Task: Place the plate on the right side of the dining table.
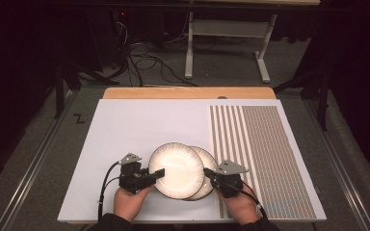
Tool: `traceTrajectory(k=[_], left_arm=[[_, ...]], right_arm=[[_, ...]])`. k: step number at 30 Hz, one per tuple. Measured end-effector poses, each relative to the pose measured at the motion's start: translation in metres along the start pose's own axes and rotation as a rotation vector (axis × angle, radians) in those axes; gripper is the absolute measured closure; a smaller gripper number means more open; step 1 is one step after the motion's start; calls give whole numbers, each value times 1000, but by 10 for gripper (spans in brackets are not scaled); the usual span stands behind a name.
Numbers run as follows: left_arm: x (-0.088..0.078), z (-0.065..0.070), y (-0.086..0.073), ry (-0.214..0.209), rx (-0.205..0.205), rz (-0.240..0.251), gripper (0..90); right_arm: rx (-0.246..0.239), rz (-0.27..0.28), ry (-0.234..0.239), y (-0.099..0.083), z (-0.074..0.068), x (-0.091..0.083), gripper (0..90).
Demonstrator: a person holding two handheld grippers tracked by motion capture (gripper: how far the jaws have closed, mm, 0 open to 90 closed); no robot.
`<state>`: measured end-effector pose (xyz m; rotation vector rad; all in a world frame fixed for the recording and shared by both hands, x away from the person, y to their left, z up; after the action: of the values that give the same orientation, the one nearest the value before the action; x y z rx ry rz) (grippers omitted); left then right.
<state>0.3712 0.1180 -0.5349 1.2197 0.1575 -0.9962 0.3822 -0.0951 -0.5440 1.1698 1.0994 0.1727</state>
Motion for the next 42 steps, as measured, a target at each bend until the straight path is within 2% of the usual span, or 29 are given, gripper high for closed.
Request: traceTrajectory(k=[9, 14, 17, 23, 28, 32, 38, 42], left_arm=[[-2, 5, 10, 16, 29, 36, 701], [-3, 15, 15, 17, 79, 82, 753], [-4, 17, 17, 14, 92, 100, 763], [-5, 19, 18, 9, 119, 127, 771], [-7, 24, 20, 8, 160, 162, 778], [-9, 29, 21, 8, 199, 191, 783], [-11, 33, 22, 9, 223, 207, 792], [-12, 35, 22, 9, 239, 219, 794]], right_arm=[[17, 6, -9, 2, 5, -3, 900], [17, 28, -19, 4, 8, -7, 900], [30, 33, -23, 5, 12, -10, 900], [47, 73, -39, 8, 21, -23, 900], [60, 102, -55, 10, 31, -40, 900], [64, 135, -68, 11, 37, -55, 810], [73, 155, -69, 6, 41, -74, 646], [65, 175, -88, 2, 44, -92, 512]])
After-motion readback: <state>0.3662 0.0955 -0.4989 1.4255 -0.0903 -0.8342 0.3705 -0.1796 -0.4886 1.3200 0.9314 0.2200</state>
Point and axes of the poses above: each handheld gripper's, and its own axes: x roughly forward along the jaws, y roughly out of its top, z roughly to its right, the point moved 8 cm from there along x, roughly forward along the jaws, and after that the axes turned 6 degrees about y, right-handed, at the moved point
